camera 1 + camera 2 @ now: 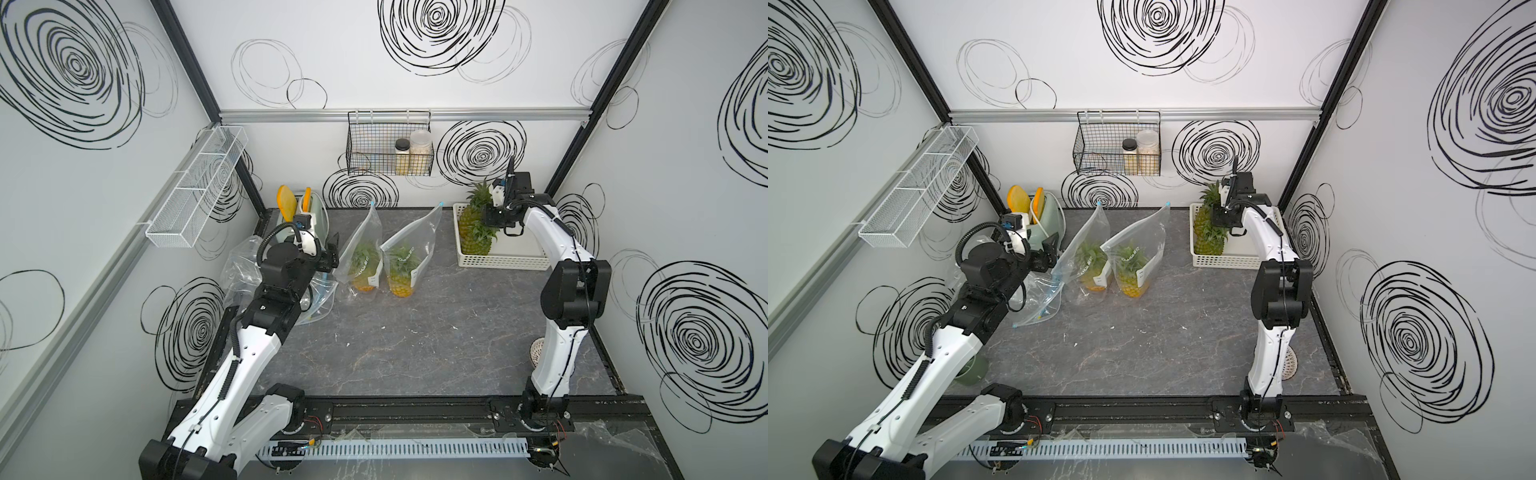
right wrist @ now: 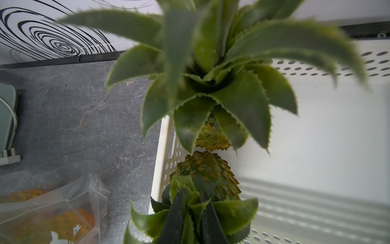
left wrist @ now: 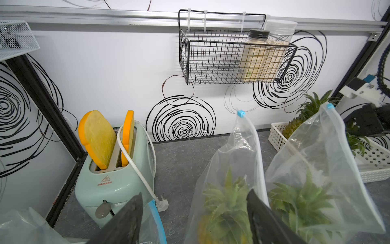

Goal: Open the zip-top bag and take out the pineapple
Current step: Place the pineapple in the basket.

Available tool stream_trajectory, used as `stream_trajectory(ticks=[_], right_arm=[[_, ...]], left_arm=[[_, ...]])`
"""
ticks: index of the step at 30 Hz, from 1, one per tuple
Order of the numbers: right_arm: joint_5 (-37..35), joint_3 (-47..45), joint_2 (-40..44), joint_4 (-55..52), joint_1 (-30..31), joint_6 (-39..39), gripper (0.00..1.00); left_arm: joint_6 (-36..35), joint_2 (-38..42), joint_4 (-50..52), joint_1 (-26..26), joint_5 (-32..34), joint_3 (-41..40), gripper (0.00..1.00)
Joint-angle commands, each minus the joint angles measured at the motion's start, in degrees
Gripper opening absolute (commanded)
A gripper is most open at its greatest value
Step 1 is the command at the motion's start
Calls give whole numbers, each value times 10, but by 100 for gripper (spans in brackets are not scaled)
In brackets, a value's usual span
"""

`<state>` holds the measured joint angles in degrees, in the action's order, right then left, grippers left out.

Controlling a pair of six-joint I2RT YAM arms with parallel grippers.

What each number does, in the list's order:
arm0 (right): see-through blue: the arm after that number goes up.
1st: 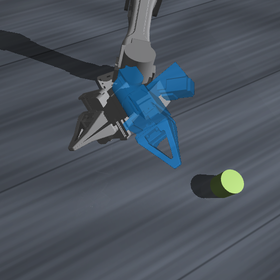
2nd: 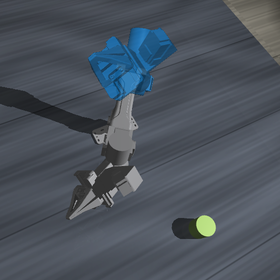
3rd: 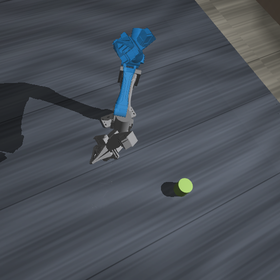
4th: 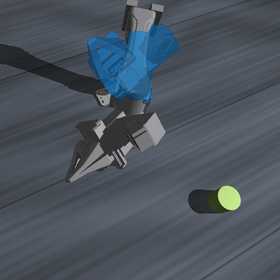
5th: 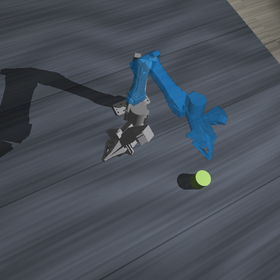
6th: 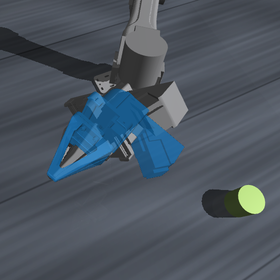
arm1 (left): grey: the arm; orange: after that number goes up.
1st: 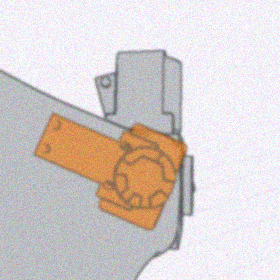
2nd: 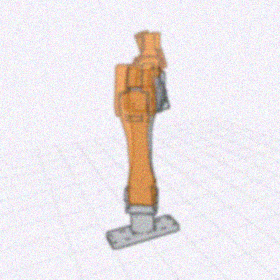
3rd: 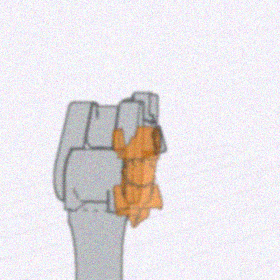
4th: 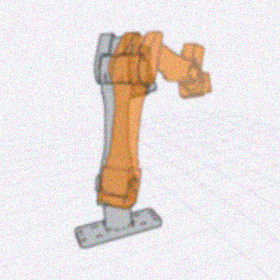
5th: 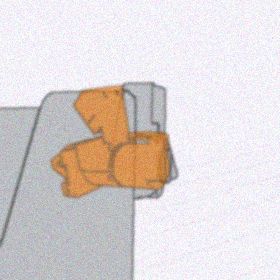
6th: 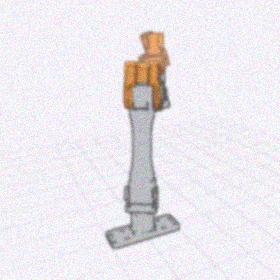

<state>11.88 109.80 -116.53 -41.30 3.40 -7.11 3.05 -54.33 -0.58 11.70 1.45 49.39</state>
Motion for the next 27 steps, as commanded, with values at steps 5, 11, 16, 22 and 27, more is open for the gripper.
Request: stream_trajectory(ticks=[5, 11, 16, 22, 27], right_arm=[[15, -22, -8, 4, -1, -4, 0], [17, -29, -13, 11, 0, -7, 0], [18, -32, -19, 16, 0, -10, 0], [17, -38, -22, 23, 1, -12, 1], [17, -39, -24, 25, 3, -12, 11]], left_arm=[[5, -3, -33, -6, -7, -2, 81], [6, -6, -32, -6, -9, -1, 81], [6, -7, -32, -6, -10, -1, 81], [7, -8, -32, -7, -14, -1, 81], [8, -9, -32, -9, -17, 0, 81]])
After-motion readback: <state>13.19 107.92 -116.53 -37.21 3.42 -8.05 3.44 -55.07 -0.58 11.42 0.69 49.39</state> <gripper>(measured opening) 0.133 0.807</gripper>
